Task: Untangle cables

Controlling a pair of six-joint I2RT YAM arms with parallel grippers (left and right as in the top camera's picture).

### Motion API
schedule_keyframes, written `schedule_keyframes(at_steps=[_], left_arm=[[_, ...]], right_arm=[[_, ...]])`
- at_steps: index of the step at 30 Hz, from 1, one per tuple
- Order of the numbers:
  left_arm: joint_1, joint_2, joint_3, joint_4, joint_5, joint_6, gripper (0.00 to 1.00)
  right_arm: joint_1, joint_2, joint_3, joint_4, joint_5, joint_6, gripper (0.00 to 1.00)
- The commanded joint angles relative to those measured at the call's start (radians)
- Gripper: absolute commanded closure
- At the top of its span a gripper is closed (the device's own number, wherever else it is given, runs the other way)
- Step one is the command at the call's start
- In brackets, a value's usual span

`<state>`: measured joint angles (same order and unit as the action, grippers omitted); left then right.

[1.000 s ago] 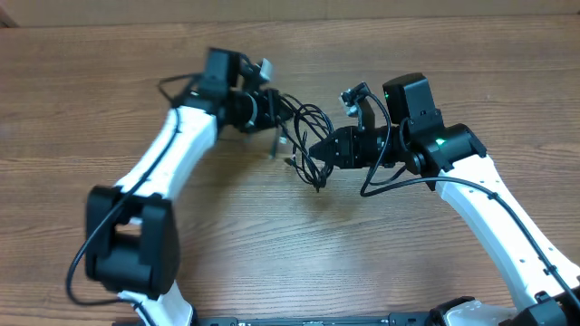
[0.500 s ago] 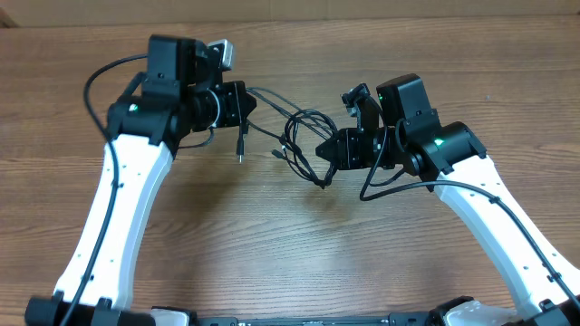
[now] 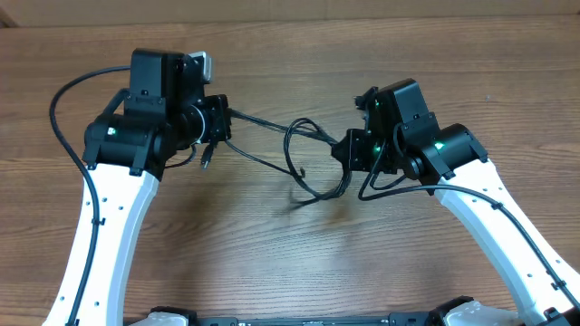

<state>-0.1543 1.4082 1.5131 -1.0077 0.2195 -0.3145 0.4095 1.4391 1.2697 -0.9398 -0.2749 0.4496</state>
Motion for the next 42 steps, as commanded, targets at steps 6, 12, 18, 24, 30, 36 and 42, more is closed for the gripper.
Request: schedule_keyframes(at_steps=[6,12,18,24,30,36,42], left_arm=[[0.104,-0.049,0.284,-0.04,-0.37,0.026,0.96],[0.104,-0.049,0.291,-0.063,0.277,0.459,0.96],[0.105,-0.048,0.291,-0.22,0.464,0.784,0.96],[0.103,-0.008,0.291,-0.227,-0.179,0.396,0.94],[0.101,0.089,0.29,-0.272,0.127,0.381,0.92],[0.08,0.294,0.29,-0.331,0.244,0.374,0.95],[0.026,0.468,0.29,-0.303,0.389,0.321,0.9]], right_arm=[[-0.047,0.013,-0.033,-0.076,0.386,0.142,0.96],[-0.047,0.026,-0.033,-0.062,0.349,0.086,0.96],[-0.047,0.028,-0.033,-0.043,0.284,0.042,0.96],[-0.047,0.028,-0.033,-0.032,0.26,0.046,0.96],[-0.047,0.028,-0.033,-0.024,0.132,0.005,0.96],[-0.045,0.028,-0.033,-0.008,0.032,0.008,0.96],[-0.045,0.028,-0.032,0.056,-0.088,0.013,0.96]])
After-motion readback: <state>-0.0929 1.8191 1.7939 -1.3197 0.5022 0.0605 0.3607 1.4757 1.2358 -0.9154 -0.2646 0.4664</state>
